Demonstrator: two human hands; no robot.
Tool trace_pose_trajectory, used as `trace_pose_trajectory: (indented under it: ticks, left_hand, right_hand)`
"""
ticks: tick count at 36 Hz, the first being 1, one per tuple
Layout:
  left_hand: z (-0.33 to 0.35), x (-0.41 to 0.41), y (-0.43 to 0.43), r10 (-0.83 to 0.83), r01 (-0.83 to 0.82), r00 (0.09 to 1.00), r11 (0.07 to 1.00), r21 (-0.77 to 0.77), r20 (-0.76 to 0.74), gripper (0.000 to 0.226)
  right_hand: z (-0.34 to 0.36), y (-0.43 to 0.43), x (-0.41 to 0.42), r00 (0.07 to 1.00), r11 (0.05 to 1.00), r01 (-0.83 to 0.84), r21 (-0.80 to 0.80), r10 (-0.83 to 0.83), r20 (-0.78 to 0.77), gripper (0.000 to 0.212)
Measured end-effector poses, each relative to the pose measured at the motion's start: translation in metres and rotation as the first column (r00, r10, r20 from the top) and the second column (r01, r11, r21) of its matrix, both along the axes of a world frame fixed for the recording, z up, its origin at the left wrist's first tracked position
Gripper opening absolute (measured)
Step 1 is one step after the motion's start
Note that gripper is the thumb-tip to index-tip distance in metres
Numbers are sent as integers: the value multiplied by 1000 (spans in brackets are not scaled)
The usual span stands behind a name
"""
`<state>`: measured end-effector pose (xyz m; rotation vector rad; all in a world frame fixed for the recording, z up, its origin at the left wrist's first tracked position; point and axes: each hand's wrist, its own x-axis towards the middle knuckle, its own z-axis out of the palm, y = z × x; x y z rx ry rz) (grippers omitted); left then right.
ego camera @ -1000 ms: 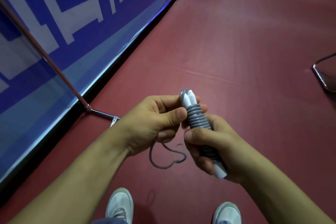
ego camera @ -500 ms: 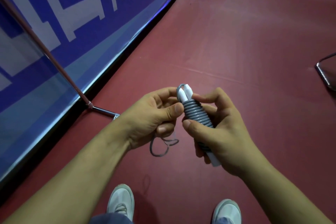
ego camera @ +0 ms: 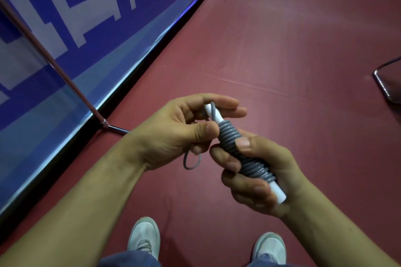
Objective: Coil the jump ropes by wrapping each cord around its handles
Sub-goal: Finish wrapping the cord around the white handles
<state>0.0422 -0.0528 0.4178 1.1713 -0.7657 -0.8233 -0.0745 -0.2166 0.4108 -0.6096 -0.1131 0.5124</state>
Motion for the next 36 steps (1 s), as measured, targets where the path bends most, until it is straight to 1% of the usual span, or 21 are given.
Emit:
trace_pose_trajectory:
  ticks: [1,5,7,9,11,13,14,15,17,18,19,20,21,22,24,26,28,30,32,34,36]
  left_hand:
    - [1,1,1,17,-18,1000,999,29,26,48]
    - [-1,1,2,128,-148,983,977,154,135,37]
    - [-3,-2,1,196,-218,969,965,147,149,28]
    - [-7,-3,0,263,-282,954,950,134,143,24]
    - [-8,-4,0,339,-361,928,921,143,156,21]
    - [-8,-3,-1,403,-424,903,893,150,149,13]
    - [-9,-3,-2,432,-453,890,877,164,146,12]
    - [-10,-3,-3,452,-474,879,862,180,149,11]
    - [-13,-4,-7,471,-500,864,843,197,176,9]
    - [-15,-7,-9,475,-512,856,835,202,205,8]
    - [-16,-9,-11,479,-526,845,825,205,239,7]
    - [-16,-12,-13,484,-536,836,822,194,261,8]
    - [-14,-15,-14,489,-537,833,827,167,260,10]
    - [-11,-18,-15,490,-528,839,839,131,238,12]
    - [-5,-20,-13,442,-460,880,885,77,172,20]
    - [0,-19,-9,356,-363,928,931,40,112,24]
    - [1,-15,-6,272,-272,962,962,8,36,29]
    - [0,-11,-4,185,-186,982,983,-13,-39,35]
    - [-3,-9,-3,119,-121,986,993,-14,-118,45]
    - [-6,-7,-5,106,-108,985,994,-5,-135,41]
    - [-9,-6,-7,153,-155,979,988,-5,-137,24]
  right_hand:
    - [-1,1,1,999,998,-37,49,38,-8,13]
    - [-7,1,6,978,974,-144,177,167,-123,22]
    - [-7,0,8,976,980,-120,159,146,-163,23]
    - [-4,0,10,985,998,-19,-57,9,-173,30]
    - [3,0,11,981,932,99,-349,-151,-124,36]
    - [12,-1,14,975,764,145,-628,-219,-41,34]
    - [14,-1,15,978,637,153,-756,-209,21,28]
    - [16,0,15,978,470,178,-865,-182,102,22]
    - [13,6,14,961,111,263,-958,-116,250,24]
    - [11,11,14,949,-14,295,-955,-111,295,28]
    - [8,14,13,937,-63,312,-948,-143,318,31]
    - [7,16,12,927,-27,315,-949,-206,314,31]
    - [7,16,12,923,71,302,-950,-272,273,28]
    - [8,16,11,926,192,283,-940,-310,216,24]
    - [14,13,9,947,448,246,-860,-302,113,19]
    - [17,10,5,969,707,188,-682,-247,11,21]
    - [16,5,4,987,898,51,-436,-113,-117,16]
    - [10,2,3,979,980,-132,-151,104,-178,26]
    - [2,-1,6,947,963,-260,68,268,-176,26]
    - [-2,-1,8,933,946,-297,133,317,-169,20]
    - [-1,0,11,935,956,-284,69,293,-198,20]
